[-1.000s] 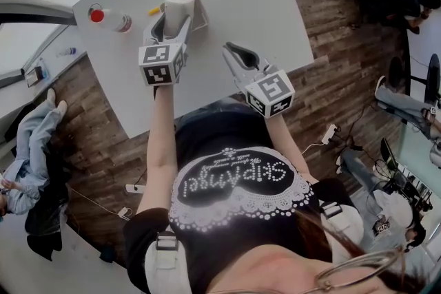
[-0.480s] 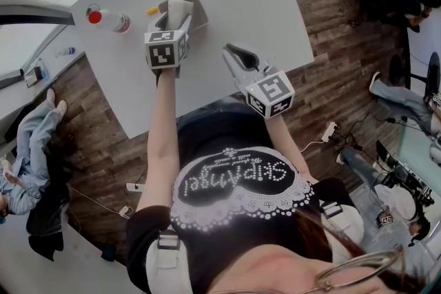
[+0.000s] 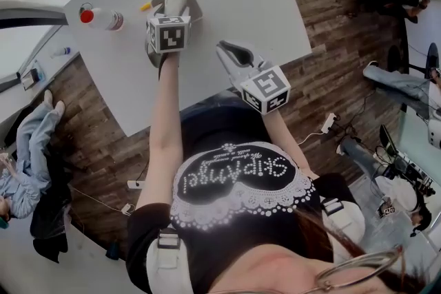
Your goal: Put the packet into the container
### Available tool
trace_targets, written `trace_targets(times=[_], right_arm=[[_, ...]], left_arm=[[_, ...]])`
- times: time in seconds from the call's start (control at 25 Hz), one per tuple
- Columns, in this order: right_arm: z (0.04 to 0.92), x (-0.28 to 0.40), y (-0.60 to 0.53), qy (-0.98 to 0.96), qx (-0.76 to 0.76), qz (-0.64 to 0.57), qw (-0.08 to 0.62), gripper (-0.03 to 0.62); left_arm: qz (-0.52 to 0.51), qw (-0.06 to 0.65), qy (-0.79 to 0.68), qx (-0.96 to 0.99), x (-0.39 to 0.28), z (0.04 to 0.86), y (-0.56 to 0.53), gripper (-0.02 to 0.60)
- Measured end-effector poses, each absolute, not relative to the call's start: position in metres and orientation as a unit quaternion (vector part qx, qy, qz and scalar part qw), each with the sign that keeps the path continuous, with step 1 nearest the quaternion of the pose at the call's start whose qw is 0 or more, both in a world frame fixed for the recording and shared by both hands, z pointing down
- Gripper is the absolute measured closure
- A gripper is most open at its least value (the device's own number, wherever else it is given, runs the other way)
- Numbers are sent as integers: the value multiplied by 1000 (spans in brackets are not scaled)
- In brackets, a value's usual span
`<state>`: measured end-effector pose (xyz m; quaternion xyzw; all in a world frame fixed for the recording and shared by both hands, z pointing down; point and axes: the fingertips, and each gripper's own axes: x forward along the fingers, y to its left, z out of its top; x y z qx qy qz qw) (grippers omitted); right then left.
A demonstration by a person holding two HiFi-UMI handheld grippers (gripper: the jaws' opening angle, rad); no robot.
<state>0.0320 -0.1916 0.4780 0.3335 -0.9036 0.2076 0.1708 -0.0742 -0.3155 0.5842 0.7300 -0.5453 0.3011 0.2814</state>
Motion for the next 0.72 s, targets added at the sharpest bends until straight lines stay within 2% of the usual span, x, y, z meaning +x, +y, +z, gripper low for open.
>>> trace_targets(times=[0.72], right_arm=[[479, 29, -183, -907, 325, 207, 172, 557]], left_arm=[[318, 271, -538, 732, -70, 592, -321, 281]])
